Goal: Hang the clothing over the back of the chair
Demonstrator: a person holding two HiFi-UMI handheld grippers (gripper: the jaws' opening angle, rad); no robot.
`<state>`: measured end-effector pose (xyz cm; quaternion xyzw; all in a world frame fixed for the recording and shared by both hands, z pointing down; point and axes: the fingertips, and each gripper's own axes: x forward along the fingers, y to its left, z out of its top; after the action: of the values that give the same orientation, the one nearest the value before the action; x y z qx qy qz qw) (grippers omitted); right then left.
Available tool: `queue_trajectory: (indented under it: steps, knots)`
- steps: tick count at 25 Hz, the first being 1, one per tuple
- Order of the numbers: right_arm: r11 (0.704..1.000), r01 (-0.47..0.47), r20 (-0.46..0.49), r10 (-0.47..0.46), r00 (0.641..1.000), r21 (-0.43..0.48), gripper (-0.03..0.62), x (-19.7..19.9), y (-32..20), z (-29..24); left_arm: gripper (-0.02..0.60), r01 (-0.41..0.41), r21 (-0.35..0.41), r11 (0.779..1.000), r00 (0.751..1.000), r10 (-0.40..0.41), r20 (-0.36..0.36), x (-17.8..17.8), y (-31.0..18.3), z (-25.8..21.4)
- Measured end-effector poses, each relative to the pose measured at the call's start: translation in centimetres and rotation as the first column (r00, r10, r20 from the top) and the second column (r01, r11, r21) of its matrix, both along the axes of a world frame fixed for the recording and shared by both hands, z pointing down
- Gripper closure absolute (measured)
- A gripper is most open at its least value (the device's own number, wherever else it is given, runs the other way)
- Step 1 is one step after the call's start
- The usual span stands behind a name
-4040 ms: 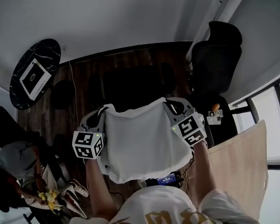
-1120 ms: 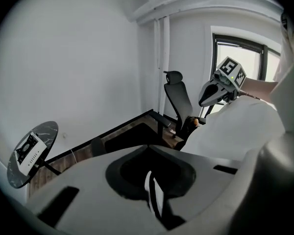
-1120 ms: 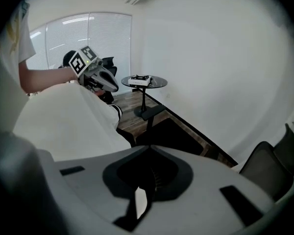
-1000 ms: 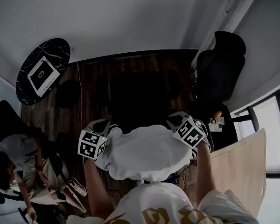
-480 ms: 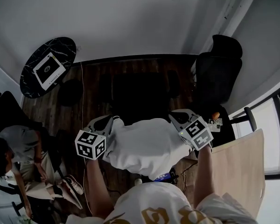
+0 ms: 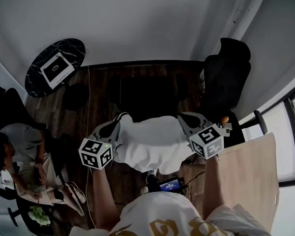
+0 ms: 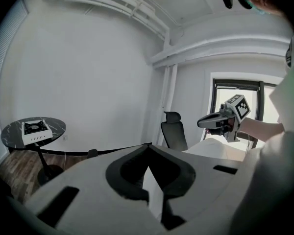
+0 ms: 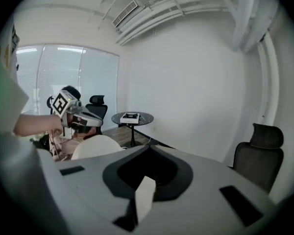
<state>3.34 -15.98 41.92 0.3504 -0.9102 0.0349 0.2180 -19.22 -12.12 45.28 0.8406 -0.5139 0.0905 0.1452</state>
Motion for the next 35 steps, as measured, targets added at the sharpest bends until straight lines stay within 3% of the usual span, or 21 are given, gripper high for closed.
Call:
queue_trajectory:
  steps: [8, 10, 13, 15, 18, 23, 25, 29, 35]
  knots:
    - [0.986, -0.148, 0.198, 0.131, 0.971, 0.072, 0.582, -0.3, 4.1, -2.2, 0.561, 0.048, 0.048, 0.998, 0.997, -0.045, -0.061, 1.0, 3.7, -1.2]
    - [0.986, -0.149, 0.254, 0.125, 0.959, 0.076, 0.582, -0.6, 5.4, -2.9, 0.561, 0.052, 0.048, 0.997, 0.993, -0.046, -0.113, 1.7, 4.6, -1.4]
    - [0.988, -0.151, 0.395, 0.13, 0.91, 0.025, 0.582, -0.7, 7.3, -3.7, 0.561, 0.051, 0.045, 0.998, 0.971, -0.04, -0.234, 2.9, 5.6, -2.0]
    - [0.987, -0.159, 0.393, 0.138, 0.909, 0.02, 0.582, -0.8, 8.6, -3.2, 0.561, 0.05, 0.056, 0.997, 0.964, -0.033, -0.264, 3.5, 6.3, -2.5]
    - [0.975, -0.2, 0.297, 0.164, 0.941, 0.096, 0.582, -0.8, 10.2, -2.4, 0.561, 0.049, 0.083, 0.995, 0.982, -0.033, -0.188, 4.3, 7.5, -2.7]
    - [0.953, -0.277, 0.305, 0.23, 0.924, 0.12, 0.582, 0.4, 11.4, -2.5, 0.561, 0.094, 0.193, 0.977, 0.995, -0.084, -0.059, 4.9, 9.0, -3.7]
    - [0.949, -0.284, 0.291, 0.237, 0.927, 0.134, 0.582, 0.6, 12.1, -2.2, 0.561, 0.086, 0.203, 0.975, 0.996, -0.077, -0.054, 5.5, 9.7, -4.0]
    - [0.95, -0.272, 0.263, 0.226, 0.938, 0.153, 0.582, 0.0, 13.8, -1.6, 0.561, 0.09, 0.179, 0.98, 0.99, -0.068, -0.123, 5.9, 10.7, -3.9]
    - [0.937, -0.287, 0.239, 0.238, 0.941, 0.197, 0.582, 0.2, 14.6, -1.6, 0.561, 0.052, 0.207, 0.977, 0.999, -0.052, -0.009, 7.0, 11.2, -3.3]
